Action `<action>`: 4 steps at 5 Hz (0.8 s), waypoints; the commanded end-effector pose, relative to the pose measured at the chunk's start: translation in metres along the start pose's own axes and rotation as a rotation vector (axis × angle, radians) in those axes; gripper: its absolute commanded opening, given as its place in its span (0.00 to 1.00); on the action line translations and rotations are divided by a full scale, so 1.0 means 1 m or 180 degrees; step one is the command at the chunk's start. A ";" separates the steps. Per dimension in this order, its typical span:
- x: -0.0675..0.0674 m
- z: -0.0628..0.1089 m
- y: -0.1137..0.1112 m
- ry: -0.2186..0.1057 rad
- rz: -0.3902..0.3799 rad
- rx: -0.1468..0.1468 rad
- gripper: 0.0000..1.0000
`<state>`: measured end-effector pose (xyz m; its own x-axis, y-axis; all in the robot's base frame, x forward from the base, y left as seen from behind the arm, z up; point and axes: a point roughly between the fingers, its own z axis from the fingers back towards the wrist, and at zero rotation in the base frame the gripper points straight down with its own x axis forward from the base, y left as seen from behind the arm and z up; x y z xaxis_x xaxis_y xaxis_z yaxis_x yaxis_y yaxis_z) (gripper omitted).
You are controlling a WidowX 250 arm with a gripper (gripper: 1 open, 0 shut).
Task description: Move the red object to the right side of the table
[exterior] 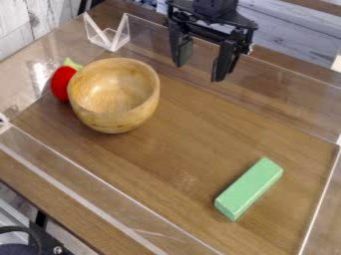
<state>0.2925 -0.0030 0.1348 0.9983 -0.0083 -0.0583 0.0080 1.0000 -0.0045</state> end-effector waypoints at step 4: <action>-0.043 -0.007 0.126 -0.0057 0.0164 0.0189 1.00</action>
<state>0.2471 0.1255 0.1136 0.9935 0.0550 -0.0992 -0.0516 0.9980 0.0368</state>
